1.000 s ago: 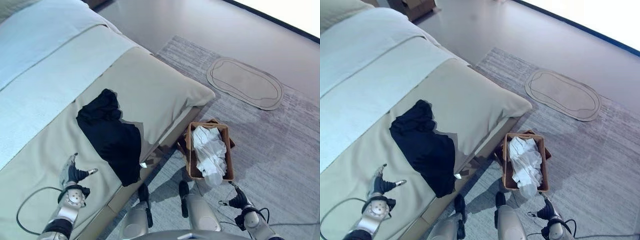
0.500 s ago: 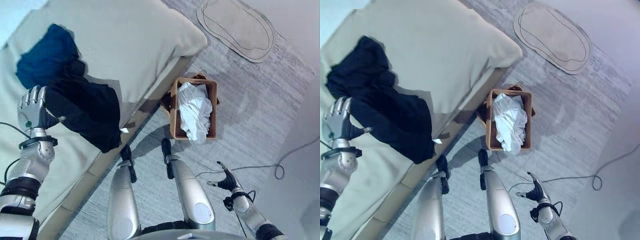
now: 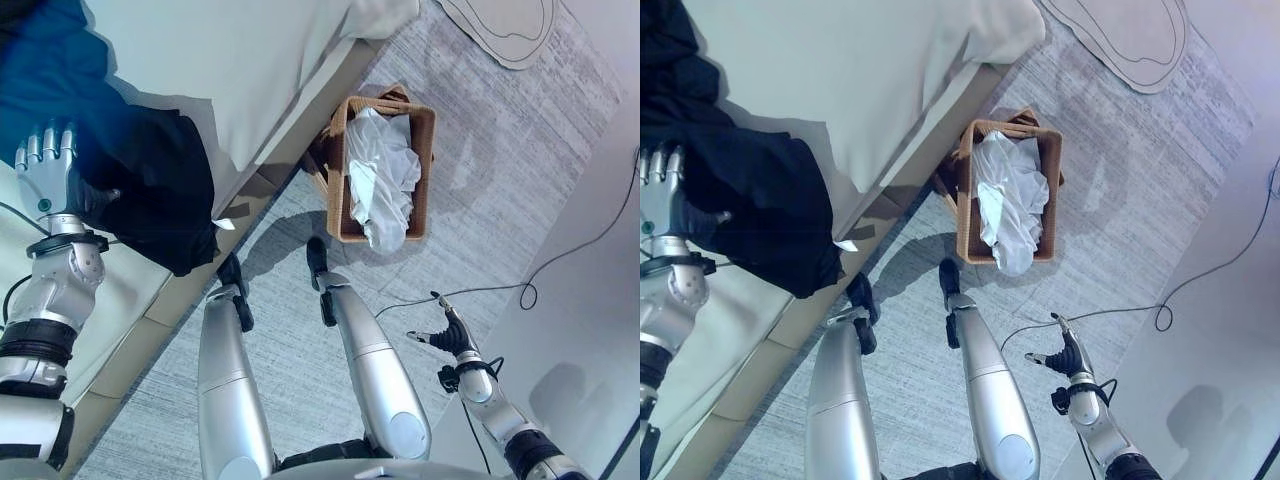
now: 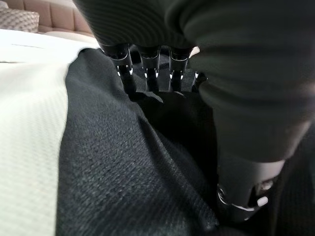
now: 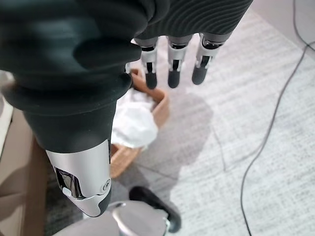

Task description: Pick up clothes into the bucket

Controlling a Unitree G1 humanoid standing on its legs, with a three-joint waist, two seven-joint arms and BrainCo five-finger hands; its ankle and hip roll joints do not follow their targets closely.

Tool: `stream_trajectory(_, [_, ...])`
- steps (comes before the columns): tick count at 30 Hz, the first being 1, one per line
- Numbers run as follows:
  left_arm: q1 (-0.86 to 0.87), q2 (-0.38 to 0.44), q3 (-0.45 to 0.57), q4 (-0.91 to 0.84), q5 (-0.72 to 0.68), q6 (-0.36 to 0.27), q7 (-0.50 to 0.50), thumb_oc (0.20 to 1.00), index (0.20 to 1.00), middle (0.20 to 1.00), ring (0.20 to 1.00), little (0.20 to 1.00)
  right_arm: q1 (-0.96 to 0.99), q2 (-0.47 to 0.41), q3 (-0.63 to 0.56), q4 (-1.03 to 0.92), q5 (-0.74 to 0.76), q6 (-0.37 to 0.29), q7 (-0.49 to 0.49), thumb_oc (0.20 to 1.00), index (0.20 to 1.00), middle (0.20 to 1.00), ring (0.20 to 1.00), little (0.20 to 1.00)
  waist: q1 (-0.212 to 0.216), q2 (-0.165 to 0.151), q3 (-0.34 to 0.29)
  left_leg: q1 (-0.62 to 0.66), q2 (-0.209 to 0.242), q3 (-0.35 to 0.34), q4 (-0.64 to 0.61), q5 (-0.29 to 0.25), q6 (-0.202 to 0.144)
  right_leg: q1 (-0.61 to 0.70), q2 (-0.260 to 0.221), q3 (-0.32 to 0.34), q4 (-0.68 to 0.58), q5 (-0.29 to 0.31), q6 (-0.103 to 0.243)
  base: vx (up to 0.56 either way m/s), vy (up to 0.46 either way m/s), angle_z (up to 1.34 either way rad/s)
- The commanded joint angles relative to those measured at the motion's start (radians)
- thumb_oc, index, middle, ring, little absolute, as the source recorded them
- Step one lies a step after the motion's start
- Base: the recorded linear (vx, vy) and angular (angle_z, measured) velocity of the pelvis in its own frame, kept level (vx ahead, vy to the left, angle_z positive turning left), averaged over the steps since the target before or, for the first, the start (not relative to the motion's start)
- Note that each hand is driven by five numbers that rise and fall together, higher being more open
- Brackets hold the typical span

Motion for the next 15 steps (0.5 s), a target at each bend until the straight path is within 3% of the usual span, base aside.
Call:
stream_trajectory(1, [-0.058,0.058,-0.025,-0.025,0.028,-0.002,0.027,1.0,1.0,1.0,1.0,1.0,0.016,-0.024,0.05,-0.061,0.027,-0.037,-0.035,1.0,1.0,1.0,1.0,1.0,0.01,-0.067,-0.003,0.019,-0.034,0.034,0.177,-0.205,0.068,0.002,0.003,0.023,-0.167,0.119,0.054,-0.02,-0.004,-0.04])
stream_trajectory(12, [-0.134,0.07,-0.057,0.002,-0.004,-0.002,0.027,1.0,1.0,1.0,1.0,1.0,-0.002,-0.034,0.077,-0.16,0.042,-0.063,-0.027,1.0,1.0,1.0,1.0,1.0,-0.001,-0.109,-0.003,-0.076,-0.011,0.028,0.241,-0.234,0.083,-0.073,0.032,0.022,-0.18,0.148,0.067,0.0,-0.009,-0.06])
stream_trajectory(13, [-0.136,0.073,-0.056,-0.007,-0.004,-0.002,0.026,0.755,0.755,0.755,0.755,0.755,0.0,-0.035,0.079,-0.17,0.042,-0.066,-0.024,1.0,1.0,1.0,1.0,1.0,-0.001,-0.112,-0.003,-0.08,-0.01,0.025,0.245,-0.237,0.086,-0.076,0.035,0.021,-0.18,0.149,0.068,0.0,0.0,0.0])
stream_trajectory(14, [-0.141,0.073,-0.058,-0.01,-0.005,-0.004,0.026,0.636,0.636,0.636,0.636,0.636,-0.002,-0.035,0.083,-0.175,0.045,-0.067,-0.023,1.0,1.0,1.0,1.0,1.0,-0.004,-0.114,-0.003,-0.085,-0.009,0.026,0.251,-0.239,0.089,-0.08,0.038,0.022,-0.179,0.15,0.068,0.0,0.0,0.0])
stream_trajectory(15, [-0.144,0.071,-0.061,-0.006,-0.01,-0.005,0.023,0.2,0.2,0.2,0.2,0.2,-0.004,-0.034,0.083,-0.177,0.047,-0.068,-0.022,1.0,1.0,1.0,1.0,1.0,-0.003,-0.116,-0.003,-0.091,-0.006,0.024,0.258,-0.243,0.09,-0.084,0.04,0.022,-0.177,0.15,0.068,0.0,0.0,0.0])
